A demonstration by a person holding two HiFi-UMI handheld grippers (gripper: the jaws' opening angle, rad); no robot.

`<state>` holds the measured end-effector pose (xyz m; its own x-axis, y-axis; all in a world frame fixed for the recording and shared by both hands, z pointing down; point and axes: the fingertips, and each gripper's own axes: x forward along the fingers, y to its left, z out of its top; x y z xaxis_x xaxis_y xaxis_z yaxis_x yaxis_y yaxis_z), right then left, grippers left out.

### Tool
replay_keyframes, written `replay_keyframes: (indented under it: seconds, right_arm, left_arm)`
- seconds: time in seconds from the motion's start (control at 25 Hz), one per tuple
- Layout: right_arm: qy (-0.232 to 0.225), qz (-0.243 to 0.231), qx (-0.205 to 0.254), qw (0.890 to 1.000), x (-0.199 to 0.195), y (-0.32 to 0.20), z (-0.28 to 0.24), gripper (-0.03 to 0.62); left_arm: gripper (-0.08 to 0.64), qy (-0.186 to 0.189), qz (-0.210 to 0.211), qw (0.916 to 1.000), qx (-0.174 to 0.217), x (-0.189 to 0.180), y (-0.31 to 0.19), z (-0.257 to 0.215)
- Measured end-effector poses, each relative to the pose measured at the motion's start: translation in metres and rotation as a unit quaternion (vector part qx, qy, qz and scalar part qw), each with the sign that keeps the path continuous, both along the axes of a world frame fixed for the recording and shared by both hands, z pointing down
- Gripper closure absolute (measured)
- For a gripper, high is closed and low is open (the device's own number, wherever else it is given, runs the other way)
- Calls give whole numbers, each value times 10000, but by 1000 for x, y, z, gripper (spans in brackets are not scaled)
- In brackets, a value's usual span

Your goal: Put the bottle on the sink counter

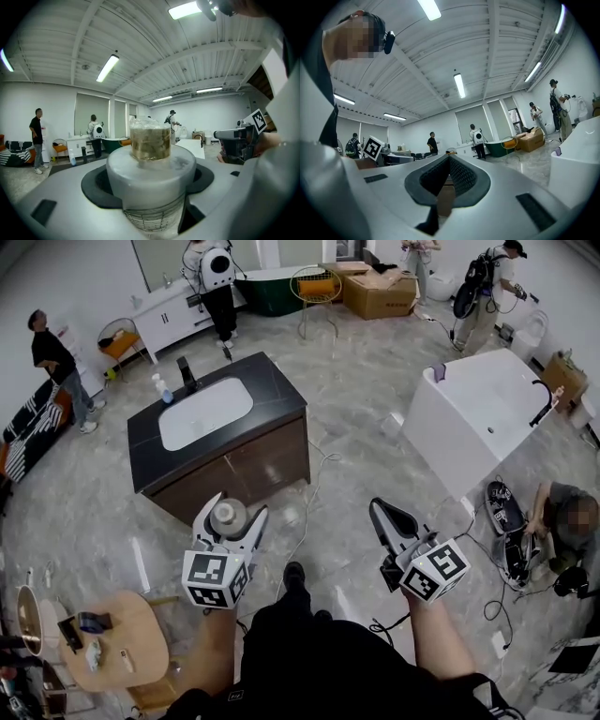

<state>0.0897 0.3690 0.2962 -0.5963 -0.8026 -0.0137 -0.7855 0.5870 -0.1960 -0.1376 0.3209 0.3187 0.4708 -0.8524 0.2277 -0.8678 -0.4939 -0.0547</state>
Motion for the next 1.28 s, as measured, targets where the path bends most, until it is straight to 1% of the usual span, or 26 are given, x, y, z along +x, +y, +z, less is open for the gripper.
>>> replay_keyframes:
  seconds: [0.2,0.48,0.8,0.96,1.12,1.28]
  right_arm:
    - [18,8,-110,9999,7,-23,7,578]
    - [82,-15,-294,9995,9,-79,23,578]
    - [184,39,-562,9982,3,-179,37,578]
    - [251,42,-709,9972,-10,-238,48,578]
    - [364,28,-747,9965,-28,-295,49,578]
    - [448,-41,-766,9960,-46,-335,45,578]
  left_arm:
    - [212,-39,79,9999,-59,11,-24,8]
    - [212,13,181,9997,-138,20,-84,21]
    - [212,76,386,9987,-319,26,-183,36]
    - [212,63,525,9979,-378,25,-239,44]
    - [212,128,638,9968,-464,23,-293,51]
    - [212,210,686,9962,-490,16,-331,51]
